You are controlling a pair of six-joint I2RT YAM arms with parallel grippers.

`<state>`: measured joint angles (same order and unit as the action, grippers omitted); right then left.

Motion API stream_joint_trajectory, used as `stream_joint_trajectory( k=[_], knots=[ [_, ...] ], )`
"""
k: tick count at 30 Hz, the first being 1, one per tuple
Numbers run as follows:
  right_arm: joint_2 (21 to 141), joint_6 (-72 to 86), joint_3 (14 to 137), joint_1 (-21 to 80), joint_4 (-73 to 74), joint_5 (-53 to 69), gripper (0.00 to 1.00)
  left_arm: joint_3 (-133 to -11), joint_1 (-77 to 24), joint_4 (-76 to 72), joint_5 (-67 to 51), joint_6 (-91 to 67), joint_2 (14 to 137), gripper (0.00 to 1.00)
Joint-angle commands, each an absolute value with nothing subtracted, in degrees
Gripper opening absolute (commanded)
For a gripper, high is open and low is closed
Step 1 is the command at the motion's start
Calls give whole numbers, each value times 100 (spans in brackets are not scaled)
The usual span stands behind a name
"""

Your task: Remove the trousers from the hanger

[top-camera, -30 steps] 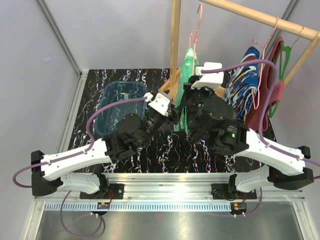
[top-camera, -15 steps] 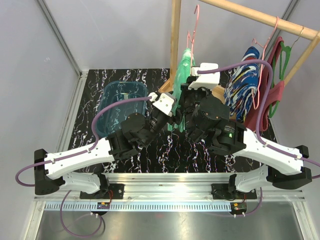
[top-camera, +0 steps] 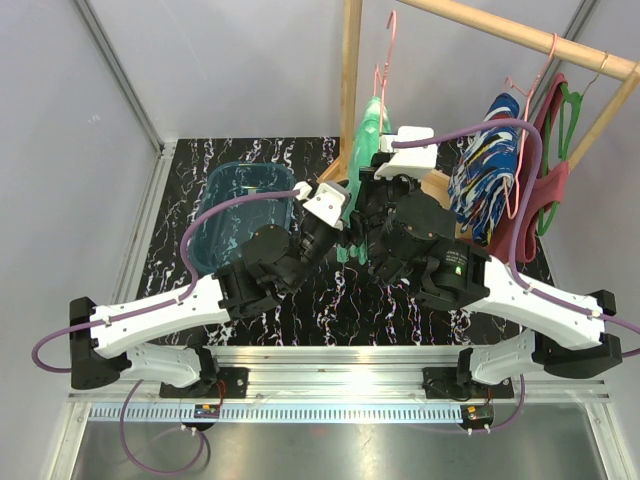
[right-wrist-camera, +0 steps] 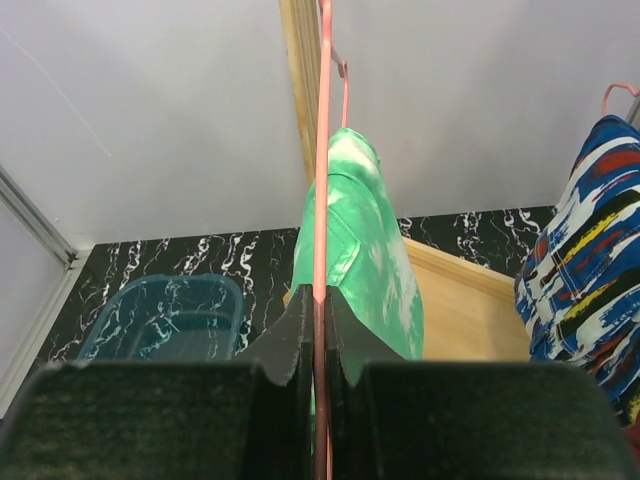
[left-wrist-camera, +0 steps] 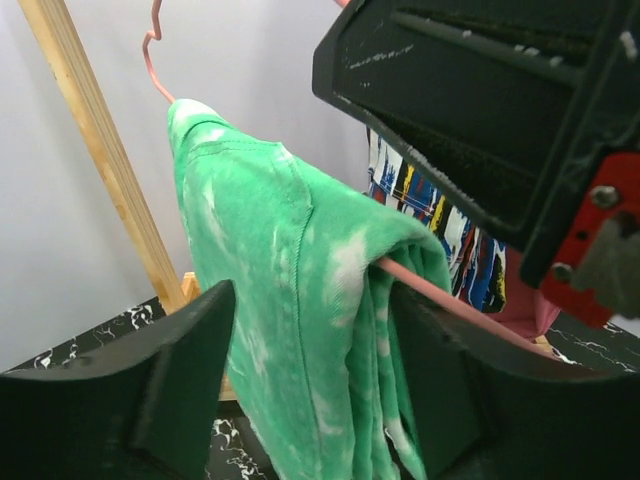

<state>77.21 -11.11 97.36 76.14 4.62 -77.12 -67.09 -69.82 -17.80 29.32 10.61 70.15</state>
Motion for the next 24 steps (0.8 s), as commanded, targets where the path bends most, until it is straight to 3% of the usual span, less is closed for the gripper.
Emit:
stream_joint_trajectory(
  k=[1, 3, 11, 16, 24],
  knots=[
    [7646, -914, 9896, 7655, -35, -7690, 0, -6926, -6970, -2364, 3006, 905, 7014, 60],
    [7629, -862, 9896, 7664, -44, -7690, 0, -6900, -6970, -2391, 3085, 966, 7031, 52],
    [7664, -844, 9879, 7655, 141, -7682, 0, -6768, -6970, -2593, 3540, 1011, 6996, 52],
    [7629, -308, 10037, 7664, 694, -7524, 0, -6855, -6970, -2584, 3656, 1151, 7198, 63],
    [7567, -211, 10116, 7664, 809, -7409, 0, -6785, -6970, -2628, 3455, 1195, 7435, 66]
  ],
)
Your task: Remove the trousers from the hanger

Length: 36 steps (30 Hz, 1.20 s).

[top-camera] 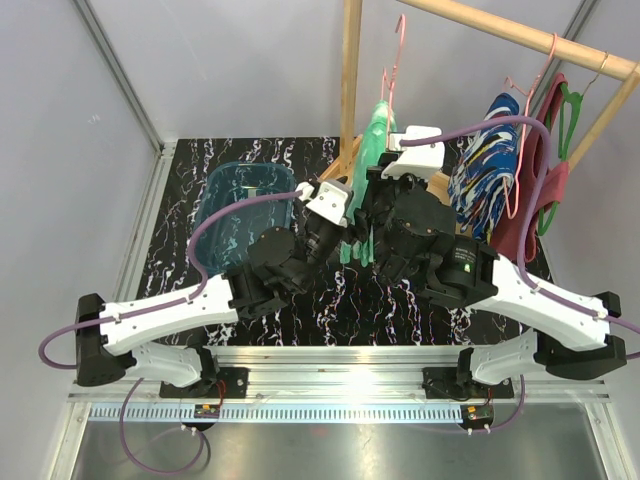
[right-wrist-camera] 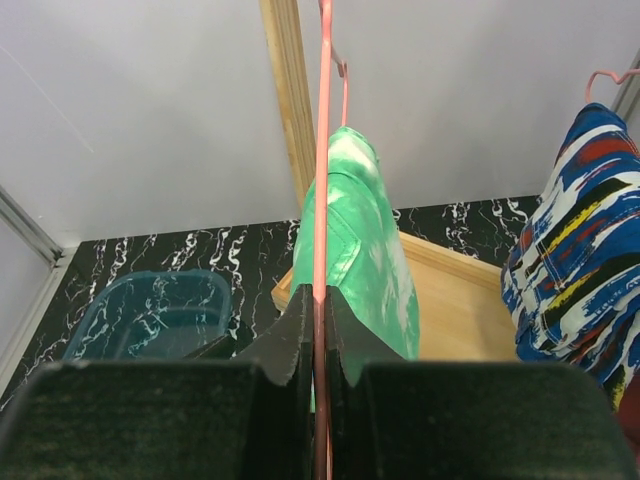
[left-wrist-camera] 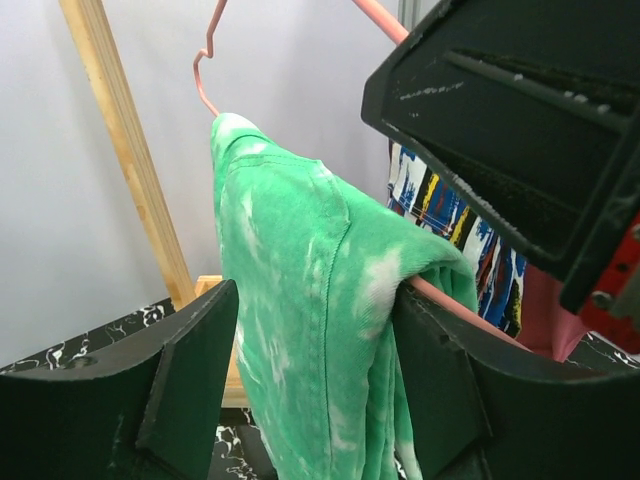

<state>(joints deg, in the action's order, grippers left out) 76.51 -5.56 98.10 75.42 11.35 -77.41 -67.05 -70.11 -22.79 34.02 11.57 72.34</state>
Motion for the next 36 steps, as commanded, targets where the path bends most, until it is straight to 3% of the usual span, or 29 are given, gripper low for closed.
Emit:
stream_joint_trajectory(
  k=[1, 10, 23, 24, 26, 29, 32, 34, 36],
  knots=[
    [7550, -211, 10116, 7664, 809, -7409, 0, -6794, -6970, -2628, 3393, 1187, 7444, 66],
    [7497, -202, 10169, 7664, 843, -7374, 0, -6715, -7075, -2522, 3067, 1318, 7576, 68],
    [7286, 641, 10160, 7664, 1476, -6953, 0, -6785, -7084, -3067, 3700, 1643, 7919, 69],
    [7269, 676, 10134, 7664, 1494, -6926, 0, -6803, -7093, -3128, 3709, 1635, 7936, 61],
    [7198, 729, 10108, 7664, 1512, -6847, 0, -6820, -7084, -3216, 3718, 1591, 7954, 31],
    [7154, 721, 10055, 7664, 1529, -6855, 0, -6847, -7084, -3322, 3753, 1512, 7945, 27],
    [7119, 756, 9949, 7664, 1573, -6873, 0, -6925, -7084, -3436, 3762, 1468, 7902, 17],
    [7058, 817, 9783, 7664, 1617, -6908, 0, -6970, -7084, -3454, 3814, 1433, 7823, 0],
    [7014, 913, 9520, 7664, 1748, -6943, 0, -6987, -7084, -3577, 3963, 1424, 7709, 0]
  ],
)
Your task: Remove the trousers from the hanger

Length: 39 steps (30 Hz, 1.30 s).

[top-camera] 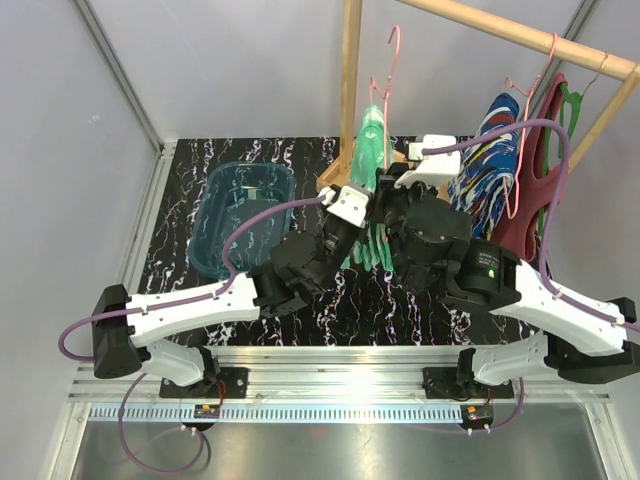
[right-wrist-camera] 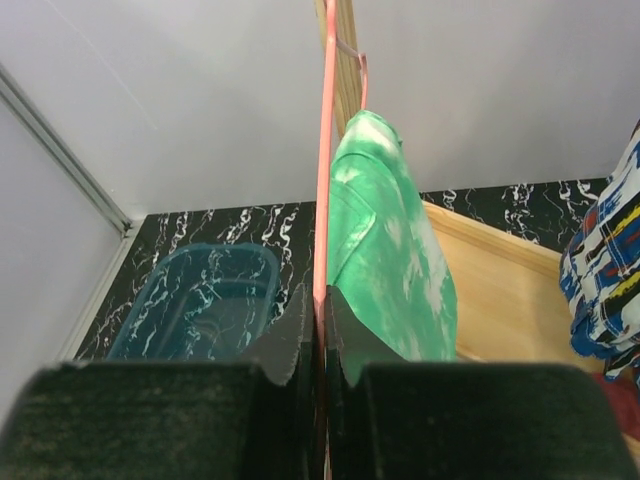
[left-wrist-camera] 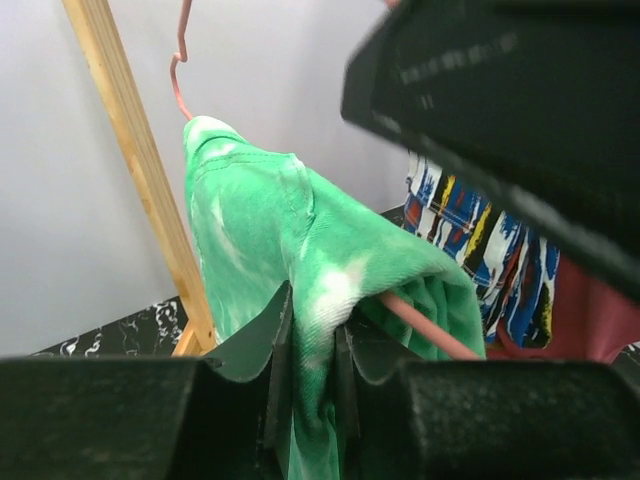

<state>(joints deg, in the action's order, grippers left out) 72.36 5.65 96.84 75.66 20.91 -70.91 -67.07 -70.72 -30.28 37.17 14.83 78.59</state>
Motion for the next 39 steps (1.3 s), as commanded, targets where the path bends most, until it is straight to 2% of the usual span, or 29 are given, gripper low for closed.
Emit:
stream_joint_trajectory(
  k=[1, 9, 13, 23, 28, 39],
  knots=[
    [6970, 1132, 9423, 7664, 1836, -6952, 0, -7005, -7093, -3603, 4016, 1406, 7665, 0],
    [6856, 3206, 8229, 7305, 3470, -6531, 0, -7093, -7075, -3911, 4623, 1705, 7225, 0],
    [6680, 3796, 7621, 6927, 3516, -6110, 0, -7163, -7058, -3964, 4693, 1872, 7102, 0],
    [6469, 4456, 6452, 6742, 3533, -5661, 0, -6926, -6838, -4342, 4948, 2031, 6592, 0],
    [6469, 4544, 6249, 6653, 3612, -5546, 0, -6891, -6689, -4438, 5185, 2162, 6311, 0],
    [6109, 4632, 6134, 6601, 4287, -5906, 0, -7207, -5240, -3033, 5783, 1803, 5872, 0]
  ],
)
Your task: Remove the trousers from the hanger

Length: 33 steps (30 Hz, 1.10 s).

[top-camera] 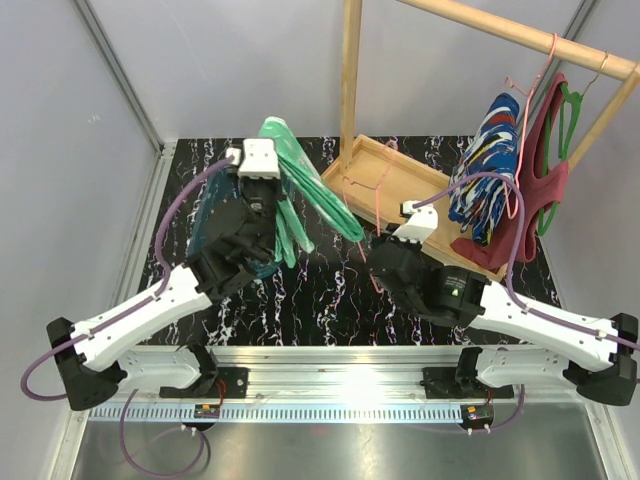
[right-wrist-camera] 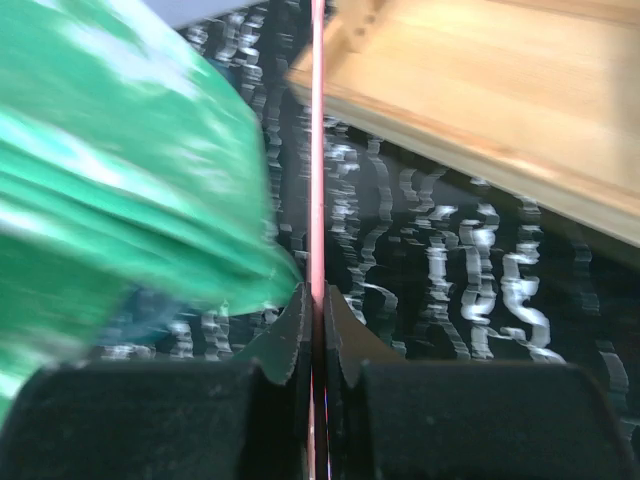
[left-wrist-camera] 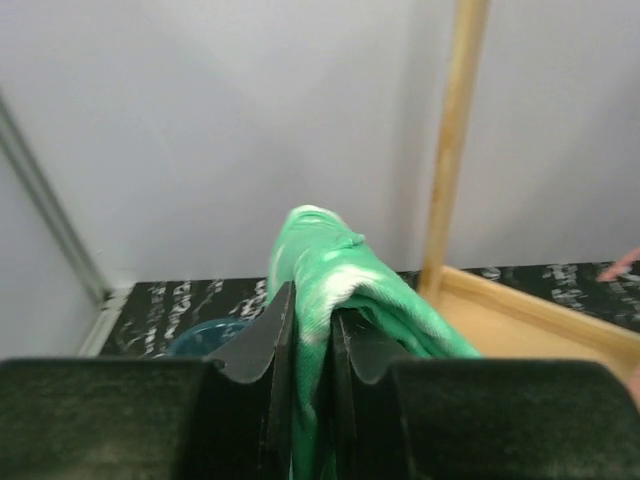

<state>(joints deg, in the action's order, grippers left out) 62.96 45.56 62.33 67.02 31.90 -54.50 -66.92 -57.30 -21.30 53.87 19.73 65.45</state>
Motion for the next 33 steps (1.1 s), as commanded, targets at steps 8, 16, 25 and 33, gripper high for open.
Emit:
stream_joint_trajectory(
  k=[8, 16, 25, 33],
  knots=[
    [6003, 4175, 6144, 6539, 4017, -5696, 0, -7066, -4325, -1847, 5370, 545, 5124, 0],
    [5608, 3719, 6187, 6530, 3709, -5336, 0, -7137, -3710, -2468, 5731, 2432, 5545, 0],
    [5362, 3191, 6618, 6530, 3744, -5274, 0, -6312, -2953, -2311, 5642, 2857, 5581, 0],
    [5159, 3024, 6636, 6530, 3586, -5054, 0, -5652, -2523, -2207, 5722, 2497, 5467, 0]
  ],
)
